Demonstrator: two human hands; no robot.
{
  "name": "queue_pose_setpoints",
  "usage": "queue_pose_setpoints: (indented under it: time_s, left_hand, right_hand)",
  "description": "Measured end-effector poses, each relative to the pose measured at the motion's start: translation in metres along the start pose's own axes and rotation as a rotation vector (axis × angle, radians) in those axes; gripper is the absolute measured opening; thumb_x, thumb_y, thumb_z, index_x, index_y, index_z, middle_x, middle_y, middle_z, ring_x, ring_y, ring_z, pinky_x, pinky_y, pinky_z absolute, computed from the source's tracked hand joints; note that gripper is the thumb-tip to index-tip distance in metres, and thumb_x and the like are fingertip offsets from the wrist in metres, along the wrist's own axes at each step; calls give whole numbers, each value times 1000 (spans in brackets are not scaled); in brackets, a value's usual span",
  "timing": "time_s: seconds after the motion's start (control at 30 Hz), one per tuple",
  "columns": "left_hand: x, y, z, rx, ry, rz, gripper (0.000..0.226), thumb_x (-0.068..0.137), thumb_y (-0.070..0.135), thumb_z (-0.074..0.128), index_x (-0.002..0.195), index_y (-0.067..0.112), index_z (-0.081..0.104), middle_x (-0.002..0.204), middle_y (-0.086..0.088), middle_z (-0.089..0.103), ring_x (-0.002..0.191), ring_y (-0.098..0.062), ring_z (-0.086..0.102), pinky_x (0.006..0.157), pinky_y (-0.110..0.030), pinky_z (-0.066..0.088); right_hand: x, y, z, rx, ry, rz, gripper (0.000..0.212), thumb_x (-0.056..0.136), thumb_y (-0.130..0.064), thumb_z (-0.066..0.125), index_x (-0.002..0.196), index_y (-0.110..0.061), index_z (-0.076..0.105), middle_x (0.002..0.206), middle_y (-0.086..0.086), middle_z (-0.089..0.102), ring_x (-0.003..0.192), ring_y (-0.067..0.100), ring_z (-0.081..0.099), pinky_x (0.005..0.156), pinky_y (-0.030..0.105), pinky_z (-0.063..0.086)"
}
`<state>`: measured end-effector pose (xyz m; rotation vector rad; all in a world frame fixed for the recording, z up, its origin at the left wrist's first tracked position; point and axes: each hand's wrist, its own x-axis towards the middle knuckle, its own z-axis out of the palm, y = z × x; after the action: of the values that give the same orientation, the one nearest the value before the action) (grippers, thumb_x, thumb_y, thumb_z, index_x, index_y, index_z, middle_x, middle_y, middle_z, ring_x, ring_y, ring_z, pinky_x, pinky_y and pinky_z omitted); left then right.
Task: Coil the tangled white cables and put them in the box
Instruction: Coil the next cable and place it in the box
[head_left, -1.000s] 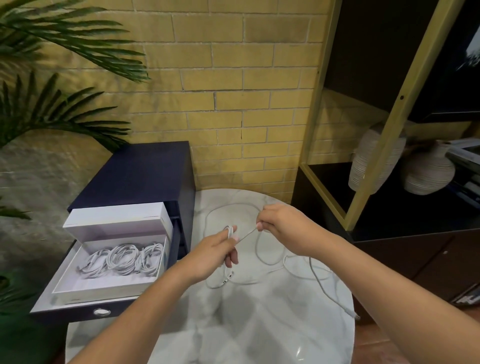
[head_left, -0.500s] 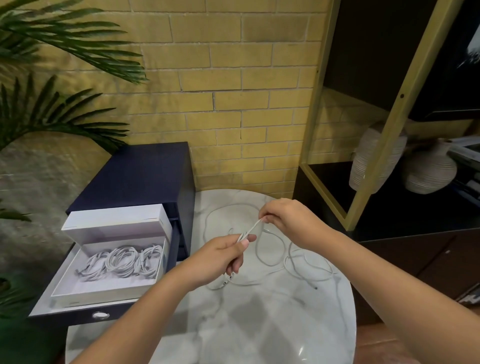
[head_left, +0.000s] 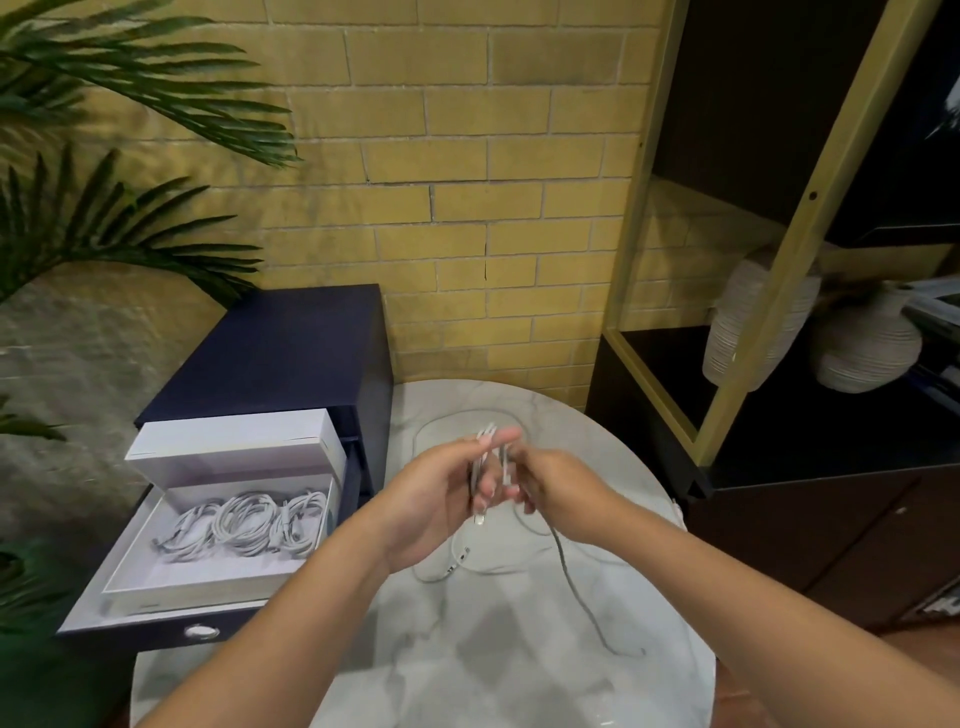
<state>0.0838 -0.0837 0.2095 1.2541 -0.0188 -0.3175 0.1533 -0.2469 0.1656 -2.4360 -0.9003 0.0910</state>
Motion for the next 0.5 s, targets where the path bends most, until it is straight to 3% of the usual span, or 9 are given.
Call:
queue_pose_setpoints:
  time_s: [0.1, 0.2, 0.27, 0.33, 0.4, 0.5]
  left_hand:
    - [4, 5, 3, -104, 23, 33, 41, 102, 22, 33, 139, 7, 41, 66, -3, 53, 57, -13, 54, 107, -44, 36]
    - [11, -2, 3, -59, 122, 83, 41, 103, 14, 33, 144, 7, 31, 68, -2, 60, 64, -15, 52, 87, -39, 41]
    - [18, -7, 1, 30, 211, 124, 42, 104, 9, 32, 146, 7, 27, 69, 0, 61, 66, -14, 50, 81, -32, 40]
    - [23, -11, -5, 171, 264, 149, 44, 104, 8, 31, 148, 7, 24, 75, 1, 60, 66, -11, 51, 75, -25, 41]
    - [25, -13, -12, 342, 275, 144, 45, 105, 11, 32, 148, 10, 23, 81, 3, 62, 67, -6, 54, 75, -23, 42]
    - [24, -23, -22, 566, 262, 104, 46, 104, 13, 33, 148, 16, 21, 85, 7, 63, 68, -2, 56, 72, -21, 43]
  right_hand:
    - [-11, -5, 13, -15, -157, 45, 25, 101, -13, 34, 105, -18, 58, 71, -9, 50, 62, 10, 51, 69, 39, 51]
    - [-15, -12, 16, -1, -271, 55, 28, 99, -7, 34, 122, -7, 50, 79, -17, 49, 65, -6, 49, 62, 10, 43]
    - [-19, -20, 16, -36, -372, 48, 31, 99, -7, 35, 128, -10, 47, 103, -6, 63, 76, -6, 53, 56, 3, 35]
    - [-24, -26, 14, -49, -444, 53, 33, 100, -8, 35, 130, -13, 47, 121, 4, 63, 96, 9, 58, 64, 7, 37]
    - [-27, -35, 6, -65, -469, 55, 31, 101, -12, 35, 129, -13, 49, 124, 7, 61, 111, 18, 58, 82, 23, 46]
    - [-24, -46, -16, -152, -481, 6, 29, 103, -22, 37, 123, -10, 54, 116, 11, 64, 104, 24, 59, 85, 35, 47]
